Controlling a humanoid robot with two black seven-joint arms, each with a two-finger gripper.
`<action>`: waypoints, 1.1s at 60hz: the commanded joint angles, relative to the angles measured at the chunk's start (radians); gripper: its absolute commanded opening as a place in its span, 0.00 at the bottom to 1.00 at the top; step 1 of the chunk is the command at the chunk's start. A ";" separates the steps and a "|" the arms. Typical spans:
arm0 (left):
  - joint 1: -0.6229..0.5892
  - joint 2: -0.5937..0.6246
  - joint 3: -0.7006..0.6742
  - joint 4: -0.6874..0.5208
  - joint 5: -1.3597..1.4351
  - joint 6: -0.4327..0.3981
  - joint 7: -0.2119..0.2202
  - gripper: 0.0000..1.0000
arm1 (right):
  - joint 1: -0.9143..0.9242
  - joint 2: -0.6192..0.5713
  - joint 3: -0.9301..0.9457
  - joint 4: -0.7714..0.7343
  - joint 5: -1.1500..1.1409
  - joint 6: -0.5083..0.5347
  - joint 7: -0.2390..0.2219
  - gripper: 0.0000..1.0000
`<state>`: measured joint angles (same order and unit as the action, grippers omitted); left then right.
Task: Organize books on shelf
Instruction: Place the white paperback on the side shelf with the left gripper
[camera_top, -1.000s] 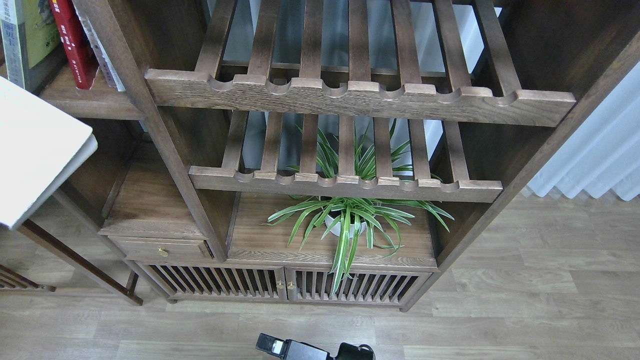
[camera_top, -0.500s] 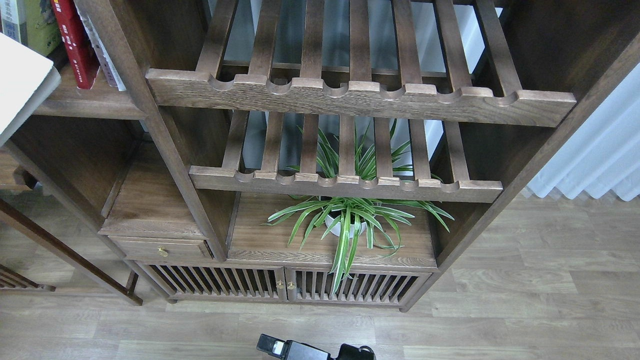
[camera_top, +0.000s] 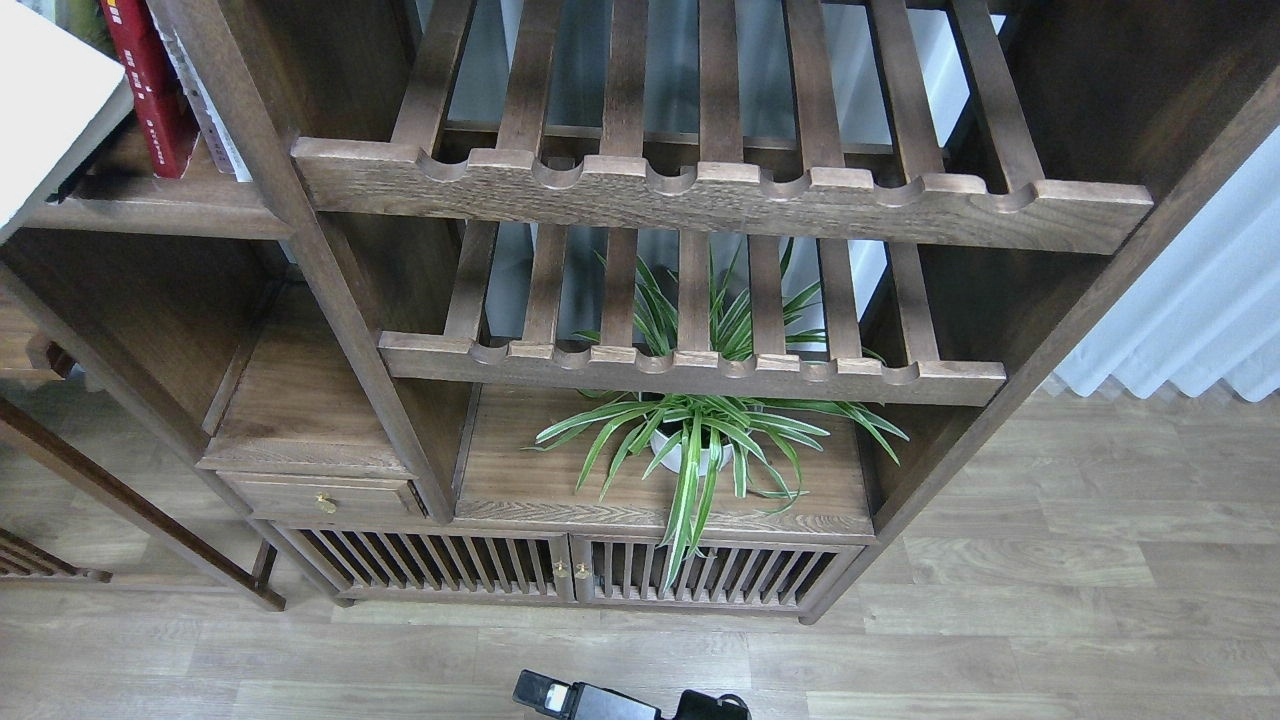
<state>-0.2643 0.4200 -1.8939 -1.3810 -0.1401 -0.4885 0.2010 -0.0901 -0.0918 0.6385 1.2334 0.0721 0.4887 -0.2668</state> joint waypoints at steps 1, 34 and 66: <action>-0.041 0.000 0.015 0.031 0.031 0.000 0.000 0.03 | -0.002 0.000 0.007 0.001 0.000 0.000 0.000 1.00; -0.044 0.095 -0.005 0.010 0.036 0.000 0.001 0.03 | 0.000 0.001 0.010 0.000 0.000 0.000 0.000 1.00; -0.147 0.302 0.007 0.013 0.329 0.000 0.052 0.03 | -0.002 0.000 0.012 0.003 -0.002 0.000 0.000 1.00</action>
<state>-0.3670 0.6837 -1.8987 -1.3706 0.1382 -0.4890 0.2413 -0.0920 -0.0910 0.6491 1.2355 0.0706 0.4887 -0.2670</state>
